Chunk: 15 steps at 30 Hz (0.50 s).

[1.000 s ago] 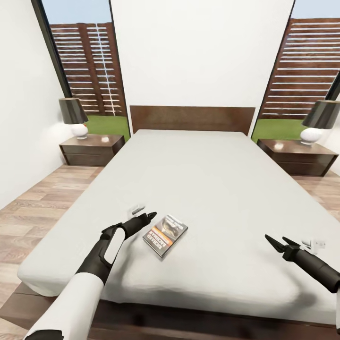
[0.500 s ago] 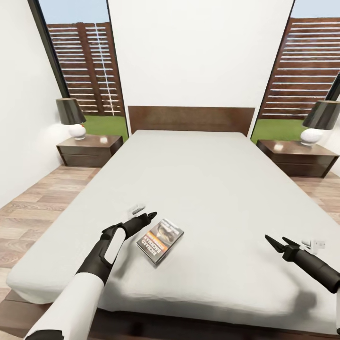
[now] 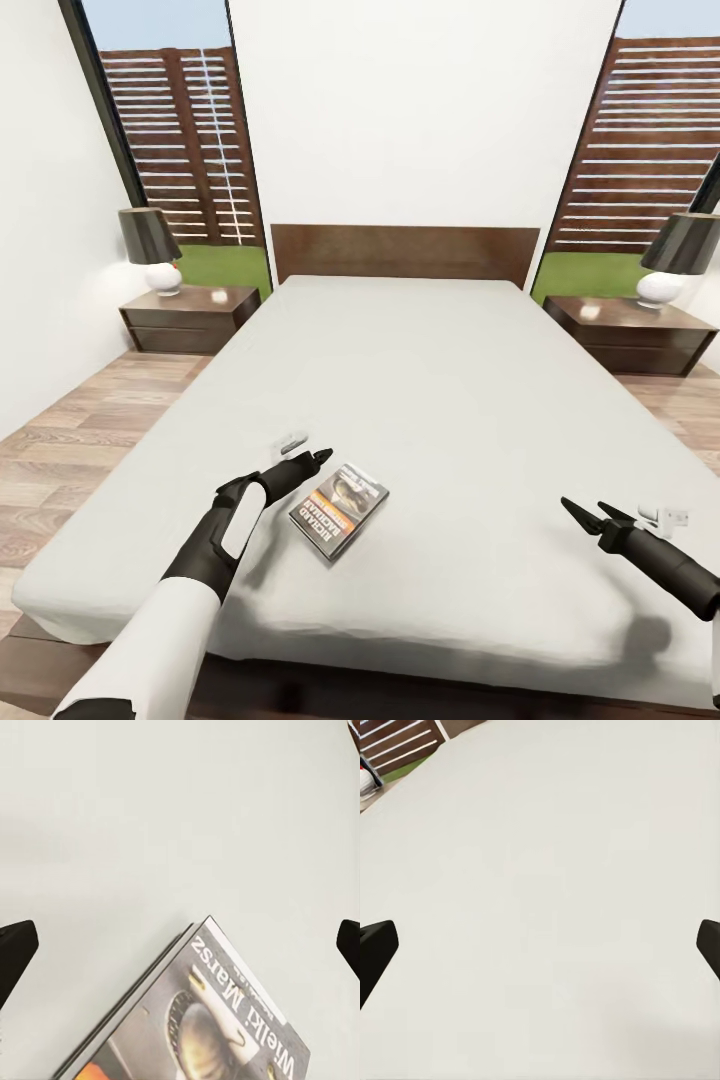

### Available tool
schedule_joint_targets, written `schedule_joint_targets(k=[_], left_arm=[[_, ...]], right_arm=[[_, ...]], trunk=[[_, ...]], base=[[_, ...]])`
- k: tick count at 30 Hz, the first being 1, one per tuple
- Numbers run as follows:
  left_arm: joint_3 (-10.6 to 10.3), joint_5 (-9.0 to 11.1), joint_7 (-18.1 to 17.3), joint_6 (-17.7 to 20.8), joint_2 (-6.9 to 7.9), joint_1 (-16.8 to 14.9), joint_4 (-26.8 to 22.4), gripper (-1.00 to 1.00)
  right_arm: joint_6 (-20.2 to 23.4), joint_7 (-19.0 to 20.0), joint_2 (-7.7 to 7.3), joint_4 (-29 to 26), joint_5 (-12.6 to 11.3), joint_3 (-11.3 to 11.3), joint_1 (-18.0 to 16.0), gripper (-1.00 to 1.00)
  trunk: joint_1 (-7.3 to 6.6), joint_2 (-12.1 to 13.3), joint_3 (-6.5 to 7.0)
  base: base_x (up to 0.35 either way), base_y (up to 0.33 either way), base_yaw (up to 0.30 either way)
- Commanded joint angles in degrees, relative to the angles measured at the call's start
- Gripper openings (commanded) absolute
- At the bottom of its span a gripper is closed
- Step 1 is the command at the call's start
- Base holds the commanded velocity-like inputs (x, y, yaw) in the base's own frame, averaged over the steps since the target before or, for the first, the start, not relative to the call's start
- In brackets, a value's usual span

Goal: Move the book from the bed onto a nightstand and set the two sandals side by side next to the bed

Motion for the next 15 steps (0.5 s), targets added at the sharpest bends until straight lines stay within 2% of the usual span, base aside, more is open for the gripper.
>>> schedule_joint_targets(k=[1, 11, 15], left_arm=[[0.24, 0.28, -0.14, 0.43, -0.06, -0.03, -0.04, 1.0], [0.24, 0.28, -0.13, 0.43, -0.06, -0.03, -0.04, 1.0], [0.25, 0.28, -0.13, 0.43, -0.06, -0.03, -0.04, 1.0]], right_arm=[[0.4, 0.41, 0.02, -0.06, 0.36, -0.14, -0.08, 1.0], [0.44, 0.58, 0.01, -0.09, 0.1, -0.16, -0.05, 1.0], [0.45, 0.6, 0.02, -0.06, 0.1, -0.16, -0.06, 1.0]], trunk=[[-0.01, -0.02, -0.05], [2.19, -4.03, -1.85], [2.19, -4.03, -1.85]], base=[[0.0, 0.0, 0.0], [0.0, 0.0, 0.0], [0.0, 0.0, 0.0]])
